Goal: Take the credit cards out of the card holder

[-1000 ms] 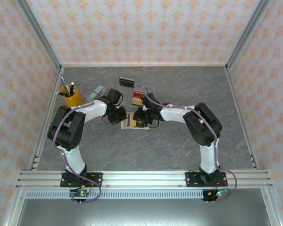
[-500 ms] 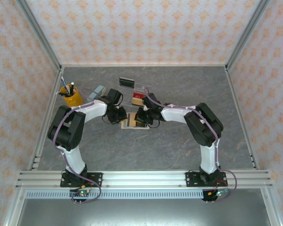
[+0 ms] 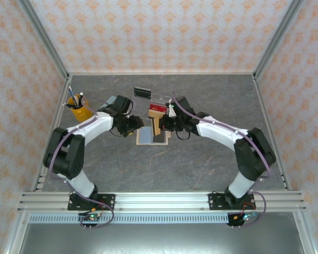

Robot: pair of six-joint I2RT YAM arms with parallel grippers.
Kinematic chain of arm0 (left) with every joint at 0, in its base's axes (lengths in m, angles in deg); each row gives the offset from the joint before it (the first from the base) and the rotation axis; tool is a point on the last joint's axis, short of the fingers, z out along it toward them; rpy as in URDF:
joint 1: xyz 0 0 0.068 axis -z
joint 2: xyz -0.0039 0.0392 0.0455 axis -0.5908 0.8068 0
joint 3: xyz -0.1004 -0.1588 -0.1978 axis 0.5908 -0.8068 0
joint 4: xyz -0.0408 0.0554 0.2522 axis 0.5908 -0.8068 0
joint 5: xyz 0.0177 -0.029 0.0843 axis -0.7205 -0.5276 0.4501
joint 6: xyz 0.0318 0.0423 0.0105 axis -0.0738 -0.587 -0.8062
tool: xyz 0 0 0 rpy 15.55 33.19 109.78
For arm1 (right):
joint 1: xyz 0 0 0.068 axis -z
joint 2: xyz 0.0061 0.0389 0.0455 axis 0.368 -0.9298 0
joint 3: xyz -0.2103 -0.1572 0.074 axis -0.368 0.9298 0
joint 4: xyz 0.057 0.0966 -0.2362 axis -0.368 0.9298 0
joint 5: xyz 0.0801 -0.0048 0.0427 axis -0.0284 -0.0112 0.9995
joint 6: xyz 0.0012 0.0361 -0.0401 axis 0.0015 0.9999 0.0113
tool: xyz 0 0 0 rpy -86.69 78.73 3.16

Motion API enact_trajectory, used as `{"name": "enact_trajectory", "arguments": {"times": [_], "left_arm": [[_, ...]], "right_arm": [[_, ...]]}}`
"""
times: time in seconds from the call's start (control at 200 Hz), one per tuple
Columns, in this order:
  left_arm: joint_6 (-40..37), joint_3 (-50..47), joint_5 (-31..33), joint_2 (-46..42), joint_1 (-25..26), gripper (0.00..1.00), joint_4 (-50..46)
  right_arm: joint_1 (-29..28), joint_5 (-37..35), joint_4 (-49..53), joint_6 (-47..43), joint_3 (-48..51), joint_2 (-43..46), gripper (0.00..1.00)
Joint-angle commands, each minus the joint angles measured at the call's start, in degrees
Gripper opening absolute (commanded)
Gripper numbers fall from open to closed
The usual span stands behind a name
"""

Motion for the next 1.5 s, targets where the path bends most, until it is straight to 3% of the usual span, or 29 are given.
{"name": "enact_trajectory", "arguments": {"times": [0.0,0.16,0.24,0.39,0.54,0.806,1.061,1.326,1.496], "left_arm": [[-2.42,0.59,4.08,-6.62,-0.99,0.72,-5.71],[-5.03,-1.25,9.51,-14.15,-1.86,0.94,-9.73],[-7.03,-1.45,12.60,-17.40,-1.85,1.00,-12.17],[-10.51,-2.80,17.26,-24.75,-1.89,1.00,-14.59],[-13.66,-3.02,21.54,-28.82,-1.87,1.00,-16.00],[-10.13,0.74,28.33,-23.88,-1.96,1.00,-21.02],[-11.20,0.08,29.66,-20.90,-1.96,1.00,-21.23],[-12.18,-1.00,30.93,-21.72,-1.92,1.00,-21.29],[-12.18,-0.92,29.96,-20.34,-1.94,1.00,-20.93]], "right_arm": [[0.02,-3.57,2.46,-9.55,-2.17,3.38,0.00],[-0.03,-8.21,4.39,-18.72,-5.07,6.39,0.00],[-0.03,-11.26,6.24,-22.12,-7.59,6.56,0.00],[-0.03,-14.73,11.49,-28.66,-13.40,4.70,0.00],[-0.03,-14.07,9.75,-39.51,-14.66,2.68,0.00],[-0.04,-9.02,14.50,-57.45,-23.14,-5.74,0.00],[-0.03,-7.20,21.28,-70.20,-31.06,-14.74,0.00],[0.15,-5.67,33.06,-77.88,-43.95,-24.19,0.00],[0.30,-5.85,35.95,-78.52,-46.87,-27.28,0.00]]}}
